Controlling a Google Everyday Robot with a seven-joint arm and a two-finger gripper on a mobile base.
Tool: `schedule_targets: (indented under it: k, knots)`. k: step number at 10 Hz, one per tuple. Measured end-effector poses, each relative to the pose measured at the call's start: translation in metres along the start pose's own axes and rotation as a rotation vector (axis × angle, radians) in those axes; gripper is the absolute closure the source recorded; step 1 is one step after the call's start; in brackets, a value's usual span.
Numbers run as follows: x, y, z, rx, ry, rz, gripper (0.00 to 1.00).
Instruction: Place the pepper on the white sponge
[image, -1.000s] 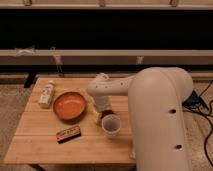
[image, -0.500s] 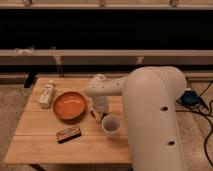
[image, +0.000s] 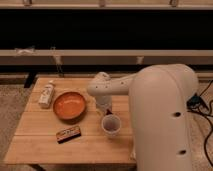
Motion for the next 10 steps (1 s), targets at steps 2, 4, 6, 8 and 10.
schedule_targets:
  k: [2, 4, 6, 8, 10]
  knots:
    - [0.019, -0.023, -0.027, 0.034, -0.024, 0.078, 1.0]
    - [0.045, -0.041, -0.04, 0.055, -0.028, 0.148, 1.0]
    - [0.079, -0.053, -0.043, 0.065, -0.021, 0.233, 1.0]
    - [0.119, -0.06, -0.046, 0.073, 0.001, 0.32, 1.0]
    - [0.151, -0.056, -0.047, 0.071, 0.017, 0.37, 1.0]
